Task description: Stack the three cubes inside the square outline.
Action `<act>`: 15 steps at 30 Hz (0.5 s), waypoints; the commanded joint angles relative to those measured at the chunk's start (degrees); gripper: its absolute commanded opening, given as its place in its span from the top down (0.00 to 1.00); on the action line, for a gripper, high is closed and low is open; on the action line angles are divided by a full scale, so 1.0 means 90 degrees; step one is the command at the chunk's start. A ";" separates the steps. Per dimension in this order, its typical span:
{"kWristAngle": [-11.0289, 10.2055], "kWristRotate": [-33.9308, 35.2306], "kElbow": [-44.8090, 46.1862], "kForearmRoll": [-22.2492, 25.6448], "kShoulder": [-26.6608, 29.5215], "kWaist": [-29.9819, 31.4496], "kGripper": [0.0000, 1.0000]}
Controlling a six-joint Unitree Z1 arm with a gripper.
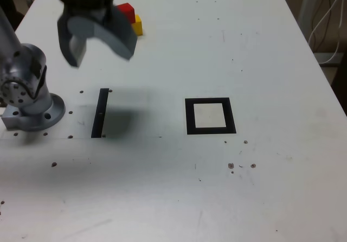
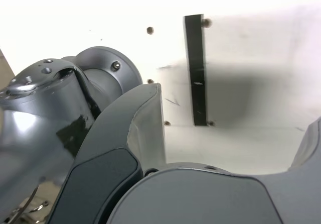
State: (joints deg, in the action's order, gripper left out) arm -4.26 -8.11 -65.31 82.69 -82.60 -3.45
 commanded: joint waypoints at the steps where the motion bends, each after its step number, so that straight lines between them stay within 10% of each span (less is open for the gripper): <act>1: 0.0004 -0.0157 -0.0322 0.0168 -0.0048 -0.0168 0.01; 15: -0.0248 -0.1698 -0.2197 0.0490 -0.0902 -0.2060 0.01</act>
State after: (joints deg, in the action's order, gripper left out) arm -6.00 -22.23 -83.41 86.74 -89.76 -20.64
